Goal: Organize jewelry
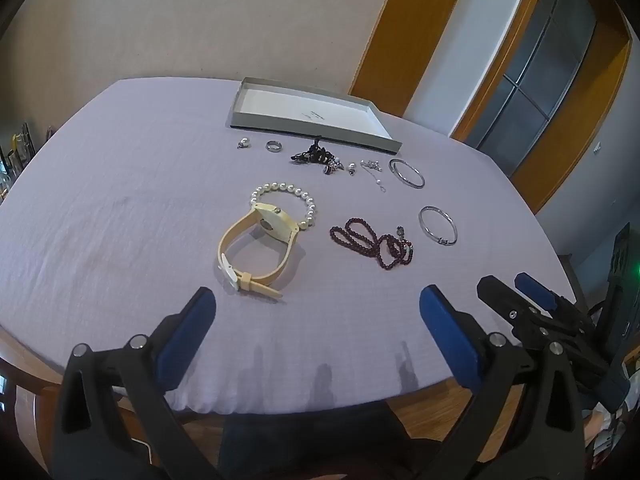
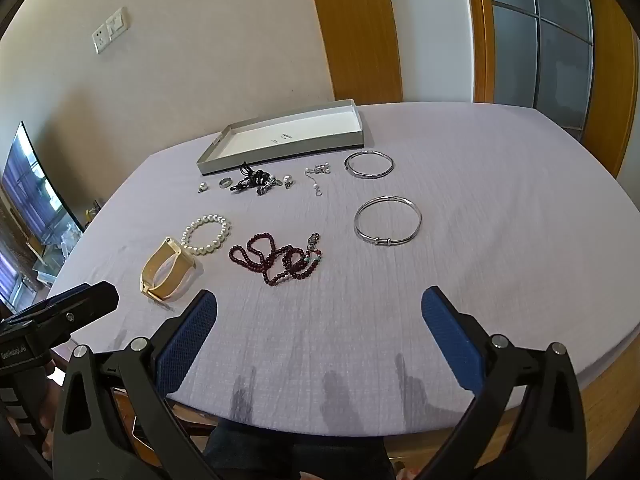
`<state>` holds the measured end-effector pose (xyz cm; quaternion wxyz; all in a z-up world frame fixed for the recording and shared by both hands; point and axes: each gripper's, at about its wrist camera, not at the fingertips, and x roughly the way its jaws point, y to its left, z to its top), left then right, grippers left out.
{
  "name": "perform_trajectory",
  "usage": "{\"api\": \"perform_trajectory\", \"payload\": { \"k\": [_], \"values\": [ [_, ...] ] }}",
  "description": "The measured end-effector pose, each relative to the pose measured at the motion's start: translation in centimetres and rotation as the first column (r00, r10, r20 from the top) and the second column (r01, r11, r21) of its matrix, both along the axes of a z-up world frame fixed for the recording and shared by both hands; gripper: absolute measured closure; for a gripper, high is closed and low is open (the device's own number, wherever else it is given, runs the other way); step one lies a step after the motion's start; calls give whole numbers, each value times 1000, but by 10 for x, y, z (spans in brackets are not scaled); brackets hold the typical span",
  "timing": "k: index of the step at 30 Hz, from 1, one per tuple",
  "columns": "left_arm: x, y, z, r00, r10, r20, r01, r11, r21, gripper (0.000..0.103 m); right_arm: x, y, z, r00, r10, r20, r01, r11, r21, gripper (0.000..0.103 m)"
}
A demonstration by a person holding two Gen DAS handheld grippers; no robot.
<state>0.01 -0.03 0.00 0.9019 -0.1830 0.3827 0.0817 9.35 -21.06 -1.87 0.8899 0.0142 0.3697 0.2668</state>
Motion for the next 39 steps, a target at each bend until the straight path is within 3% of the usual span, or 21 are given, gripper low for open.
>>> {"api": "perform_trajectory", "payload": {
  "k": [39],
  "values": [
    [1,-1,0,1000,0,-4,0,1000,9,2,1,0,-3,1000,0,-6,0,1000,-1,1]
  ]
}}
